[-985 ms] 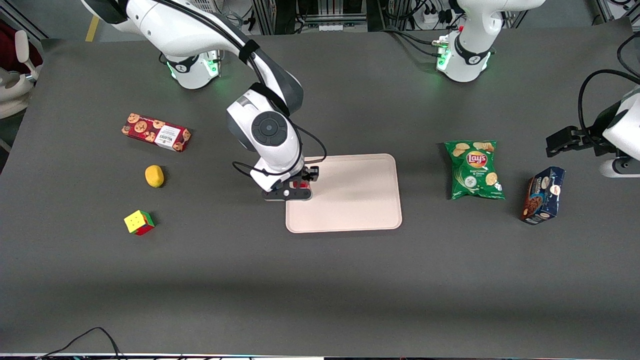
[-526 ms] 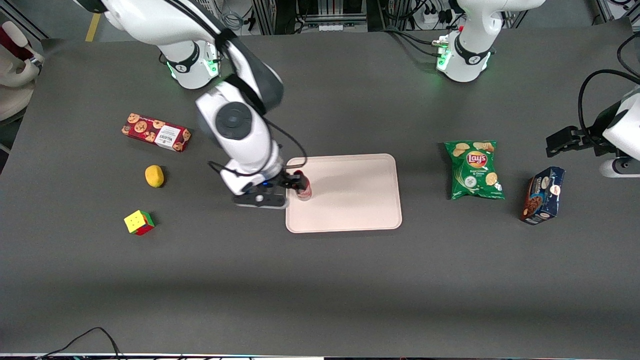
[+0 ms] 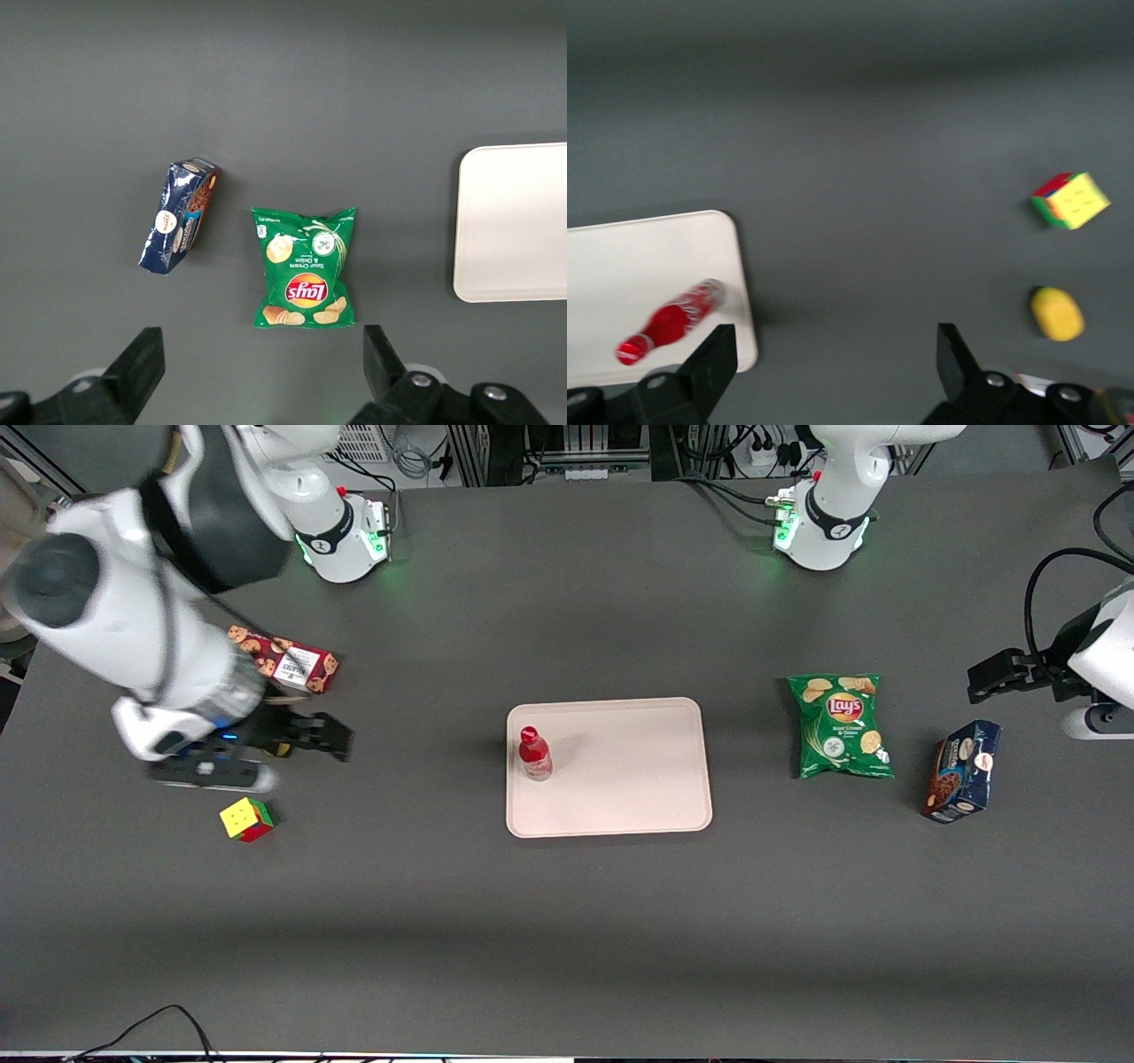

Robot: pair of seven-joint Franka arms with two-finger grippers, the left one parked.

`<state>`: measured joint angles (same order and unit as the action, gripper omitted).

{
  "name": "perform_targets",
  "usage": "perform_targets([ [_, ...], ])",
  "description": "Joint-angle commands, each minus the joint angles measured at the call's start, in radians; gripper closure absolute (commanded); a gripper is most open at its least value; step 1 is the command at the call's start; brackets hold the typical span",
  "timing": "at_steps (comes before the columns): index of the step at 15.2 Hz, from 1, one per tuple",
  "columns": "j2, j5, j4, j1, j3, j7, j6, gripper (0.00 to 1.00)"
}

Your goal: Place coke bottle on tray

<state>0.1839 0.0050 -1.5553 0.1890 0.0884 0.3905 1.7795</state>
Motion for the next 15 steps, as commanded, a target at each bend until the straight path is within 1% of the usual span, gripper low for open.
perform_targets([
  [1,-0.139,0.081,-0.112,0.003,-0.192,-0.258,-0.019,0.0],
  [3,-0.2,0.082,-0.172,0.001,-0.246,-0.317,-0.015,0.0],
  [5,-0.244,0.06,-0.207,0.001,-0.266,-0.321,-0.014,0.0],
  [6,-0.248,0.046,-0.21,0.001,-0.278,-0.332,-0.014,0.0],
  [8,-0.248,0.043,-0.206,0.001,-0.3,-0.386,-0.014,0.0],
  [9,-0.245,0.043,-0.203,0.001,-0.309,-0.384,-0.014,0.0],
  [11,-0.235,0.04,-0.186,0.0,-0.314,-0.38,-0.015,0.0],
  [14,-0.233,-0.017,-0.175,0.003,-0.312,-0.383,-0.017,0.0],
  [15,-0.231,-0.019,-0.173,0.004,-0.312,-0.383,-0.017,0.0],
])
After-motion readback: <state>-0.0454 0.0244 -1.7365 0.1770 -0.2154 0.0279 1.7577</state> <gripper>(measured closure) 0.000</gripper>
